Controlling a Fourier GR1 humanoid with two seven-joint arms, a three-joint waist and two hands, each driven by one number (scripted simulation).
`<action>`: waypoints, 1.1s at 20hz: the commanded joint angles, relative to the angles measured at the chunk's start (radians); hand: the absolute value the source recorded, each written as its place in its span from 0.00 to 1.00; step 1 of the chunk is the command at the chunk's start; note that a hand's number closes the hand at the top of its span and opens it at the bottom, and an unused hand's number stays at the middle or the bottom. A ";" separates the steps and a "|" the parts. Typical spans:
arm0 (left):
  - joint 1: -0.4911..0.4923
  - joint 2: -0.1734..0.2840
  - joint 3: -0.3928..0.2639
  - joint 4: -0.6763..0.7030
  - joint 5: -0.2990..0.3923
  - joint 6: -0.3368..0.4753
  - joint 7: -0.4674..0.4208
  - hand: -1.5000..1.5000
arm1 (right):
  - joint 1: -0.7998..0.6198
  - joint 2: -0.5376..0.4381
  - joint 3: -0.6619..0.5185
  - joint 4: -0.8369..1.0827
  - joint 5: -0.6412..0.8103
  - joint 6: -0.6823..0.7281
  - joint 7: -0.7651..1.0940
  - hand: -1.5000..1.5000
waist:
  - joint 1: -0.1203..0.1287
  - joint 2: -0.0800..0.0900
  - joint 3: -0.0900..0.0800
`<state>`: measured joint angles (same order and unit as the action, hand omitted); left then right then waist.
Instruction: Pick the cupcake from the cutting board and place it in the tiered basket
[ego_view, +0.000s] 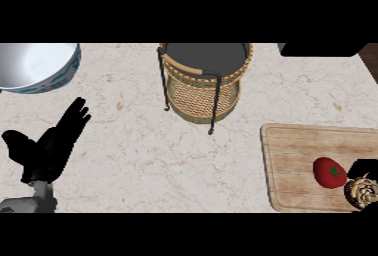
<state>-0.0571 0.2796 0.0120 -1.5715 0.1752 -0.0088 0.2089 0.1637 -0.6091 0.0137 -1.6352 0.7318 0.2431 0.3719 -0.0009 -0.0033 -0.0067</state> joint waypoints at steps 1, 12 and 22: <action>-0.030 -0.021 -0.015 -0.036 -0.026 0.027 0.059 0.50 | 0.012 0.056 0.076 0.085 0.126 -0.084 -0.050 1.00 | 0.002 0.003 0.007; 0.049 -0.024 0.015 -0.049 -0.027 -0.035 0.009 0.50 | -0.004 0.094 0.006 -0.021 0.246 -0.230 -0.082 1.00 | 0.000 0.002 0.007; 0.014 -0.039 0.039 -0.008 -0.032 -0.025 0.005 0.50 | -0.112 0.181 -0.147 -0.274 -0.008 -0.305 -0.164 1.00 | -0.012 0.000 0.007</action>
<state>-0.0291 0.2480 0.0440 -1.6129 0.1423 -0.0355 0.2288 0.1344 -0.4693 -0.0771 -1.8284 0.8557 -0.0311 0.2456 -0.0108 -0.0039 -0.0003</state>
